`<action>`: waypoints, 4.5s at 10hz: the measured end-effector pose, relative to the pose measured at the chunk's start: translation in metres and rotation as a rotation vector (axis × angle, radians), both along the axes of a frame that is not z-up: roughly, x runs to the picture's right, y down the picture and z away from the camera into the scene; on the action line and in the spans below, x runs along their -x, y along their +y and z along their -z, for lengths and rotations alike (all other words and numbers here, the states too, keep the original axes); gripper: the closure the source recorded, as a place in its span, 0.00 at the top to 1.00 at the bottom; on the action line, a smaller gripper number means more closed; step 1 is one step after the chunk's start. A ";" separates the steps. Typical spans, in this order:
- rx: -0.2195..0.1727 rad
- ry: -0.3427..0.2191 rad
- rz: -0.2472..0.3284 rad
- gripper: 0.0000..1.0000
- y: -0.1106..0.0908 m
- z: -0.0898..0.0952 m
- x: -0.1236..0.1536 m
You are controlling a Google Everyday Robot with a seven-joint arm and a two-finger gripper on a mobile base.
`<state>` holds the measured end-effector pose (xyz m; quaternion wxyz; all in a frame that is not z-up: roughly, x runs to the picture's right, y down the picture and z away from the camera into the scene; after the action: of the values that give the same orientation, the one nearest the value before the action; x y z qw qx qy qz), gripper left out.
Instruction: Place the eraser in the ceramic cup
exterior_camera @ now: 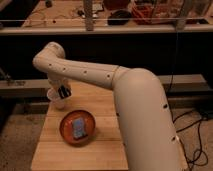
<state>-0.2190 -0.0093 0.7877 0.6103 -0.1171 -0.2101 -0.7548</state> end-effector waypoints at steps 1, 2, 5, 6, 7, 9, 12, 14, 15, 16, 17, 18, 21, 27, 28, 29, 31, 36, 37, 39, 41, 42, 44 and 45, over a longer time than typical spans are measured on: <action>0.002 -0.001 -0.001 0.18 0.001 -0.001 0.000; 0.004 -0.001 -0.002 0.18 0.001 -0.001 0.000; 0.010 -0.002 -0.004 0.19 0.003 -0.003 -0.001; 0.011 -0.002 -0.005 0.22 0.004 -0.003 -0.001; 0.013 -0.002 -0.007 0.23 0.004 -0.004 -0.001; 0.019 -0.004 -0.009 0.26 0.005 -0.005 -0.002; 0.025 -0.005 -0.013 0.24 0.007 -0.006 -0.003; 0.028 -0.006 -0.014 0.22 0.007 -0.007 -0.003; 0.031 -0.005 -0.014 0.22 0.008 -0.008 -0.004; 0.034 -0.005 -0.015 0.22 0.009 -0.009 -0.004; 0.034 -0.005 -0.016 0.22 0.009 -0.009 -0.004; 0.037 -0.006 -0.017 0.19 0.010 -0.009 -0.004; 0.040 -0.007 -0.019 0.17 0.011 -0.011 -0.005; 0.053 -0.008 -0.023 0.29 0.014 -0.013 -0.007; 0.054 -0.009 -0.024 0.29 0.014 -0.014 -0.007; 0.056 -0.008 -0.025 0.28 0.015 -0.014 -0.008; 0.059 -0.009 -0.026 0.22 0.015 -0.015 -0.008; 0.067 -0.010 -0.030 0.22 0.015 -0.016 -0.010; 0.068 -0.010 -0.030 0.22 0.016 -0.017 -0.010; 0.071 -0.011 -0.031 0.22 0.016 -0.017 -0.011; 0.073 -0.012 -0.032 0.22 0.016 -0.018 -0.011; 0.072 -0.013 -0.033 0.17 0.016 -0.019 -0.012; 0.073 -0.014 -0.034 0.14 0.016 -0.019 -0.012; 0.072 -0.015 -0.034 0.14 0.016 -0.019 -0.012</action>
<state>-0.2069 0.0065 0.8072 0.6170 -0.1297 -0.2439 -0.7369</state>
